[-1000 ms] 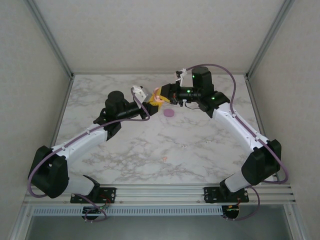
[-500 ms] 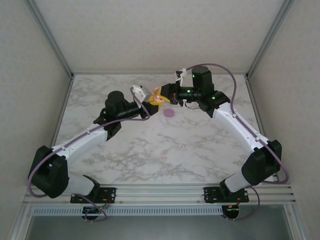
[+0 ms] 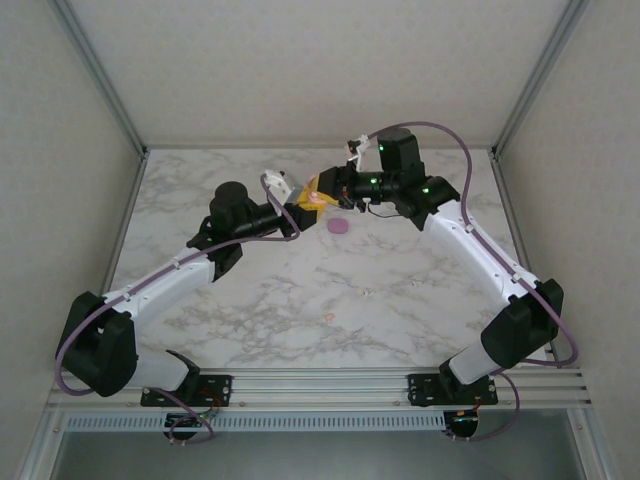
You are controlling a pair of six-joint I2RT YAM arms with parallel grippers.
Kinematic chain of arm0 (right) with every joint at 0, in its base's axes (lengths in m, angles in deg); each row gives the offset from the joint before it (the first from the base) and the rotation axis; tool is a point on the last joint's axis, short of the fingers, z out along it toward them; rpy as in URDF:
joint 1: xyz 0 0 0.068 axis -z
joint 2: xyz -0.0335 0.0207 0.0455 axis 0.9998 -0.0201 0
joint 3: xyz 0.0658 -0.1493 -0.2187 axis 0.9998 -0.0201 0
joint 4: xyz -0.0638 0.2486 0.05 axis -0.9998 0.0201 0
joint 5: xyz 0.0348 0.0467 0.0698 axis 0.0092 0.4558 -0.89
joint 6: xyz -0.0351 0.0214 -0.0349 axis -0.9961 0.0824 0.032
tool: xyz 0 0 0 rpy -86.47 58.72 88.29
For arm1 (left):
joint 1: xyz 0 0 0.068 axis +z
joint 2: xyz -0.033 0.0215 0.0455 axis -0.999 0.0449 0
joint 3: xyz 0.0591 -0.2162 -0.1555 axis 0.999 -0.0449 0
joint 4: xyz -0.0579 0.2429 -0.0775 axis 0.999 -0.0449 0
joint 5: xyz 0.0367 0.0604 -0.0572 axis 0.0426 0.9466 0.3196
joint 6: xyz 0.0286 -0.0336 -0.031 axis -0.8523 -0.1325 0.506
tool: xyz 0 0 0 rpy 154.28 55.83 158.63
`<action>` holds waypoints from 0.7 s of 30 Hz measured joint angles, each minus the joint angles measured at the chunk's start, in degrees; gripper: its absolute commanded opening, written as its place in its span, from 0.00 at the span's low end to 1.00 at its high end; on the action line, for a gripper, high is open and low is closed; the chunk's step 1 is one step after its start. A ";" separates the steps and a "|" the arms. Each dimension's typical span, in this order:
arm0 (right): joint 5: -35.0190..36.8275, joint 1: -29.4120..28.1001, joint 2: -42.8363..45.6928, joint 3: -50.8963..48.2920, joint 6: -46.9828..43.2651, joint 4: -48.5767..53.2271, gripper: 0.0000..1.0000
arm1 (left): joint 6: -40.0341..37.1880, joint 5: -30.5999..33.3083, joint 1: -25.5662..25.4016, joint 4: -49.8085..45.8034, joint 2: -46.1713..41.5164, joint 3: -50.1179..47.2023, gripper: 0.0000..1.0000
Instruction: Insert wireless bluetooth earbuds into charging case
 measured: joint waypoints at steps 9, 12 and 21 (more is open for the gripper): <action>3.58 -0.52 -0.35 1.84 -1.42 2.64 0.18 | 0.02 0.04 -0.22 -0.07 -0.31 0.00 0.25; 4.42 -0.70 -0.33 1.84 -1.40 2.62 0.18 | 0.28 0.07 -0.22 -0.17 -0.31 0.00 0.25; 4.00 -0.83 -0.33 1.81 -1.20 1.31 0.22 | 2.29 0.48 -0.22 0.52 -0.31 0.00 0.25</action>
